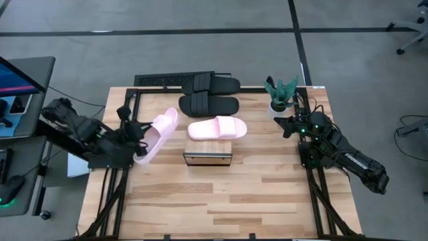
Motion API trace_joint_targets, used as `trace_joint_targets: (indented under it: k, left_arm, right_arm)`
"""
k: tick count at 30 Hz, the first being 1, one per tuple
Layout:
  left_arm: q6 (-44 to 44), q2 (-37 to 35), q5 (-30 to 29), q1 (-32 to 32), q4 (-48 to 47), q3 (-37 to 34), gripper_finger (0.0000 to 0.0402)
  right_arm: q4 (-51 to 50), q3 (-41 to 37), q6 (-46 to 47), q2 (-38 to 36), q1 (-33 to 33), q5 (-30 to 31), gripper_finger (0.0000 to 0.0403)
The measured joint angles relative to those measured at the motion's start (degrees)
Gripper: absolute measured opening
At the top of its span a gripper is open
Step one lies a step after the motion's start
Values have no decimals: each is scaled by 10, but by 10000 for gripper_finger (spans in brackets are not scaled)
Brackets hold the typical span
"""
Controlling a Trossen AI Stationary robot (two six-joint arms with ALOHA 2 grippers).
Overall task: Pick and place slides into the shelf
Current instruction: Put the pink slide on the shelf
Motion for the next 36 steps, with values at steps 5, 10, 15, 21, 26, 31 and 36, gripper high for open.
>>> trace_joint_targets:
  k: [5, 10, 15, 21, 26, 31, 36]
  left_arm:
    - [137, -69, -17, -3, 113, 0, 0]
    - [220, -142, -8, -2, 225, -59, 0]
    - [274, -209, 65, -2, 378, -152, 0]
    - [352, -271, 166, 18, 506, -204, 0]
    - [427, -290, 220, 63, 546, -213, 0]
    - [457, -279, 326, 135, 570, -213, 0]
    - [466, -253, 467, 238, 593, -207, 0]
  right_arm:
    - [0, 0, 0, 0, 0, 0, 13]
    - [0, 0, 0, 0, 0, 0, 13]
    - [0, 0, 0, 0, 0, 0, 13]
    - [0, 0, 0, 0, 0, 0, 13]
    - [0, 0, 0, 0, 0, 0, 13]
    - [0, 0, 0, 0, 0, 0, 13]
    - [0, 0, 0, 0, 0, 0, 13]
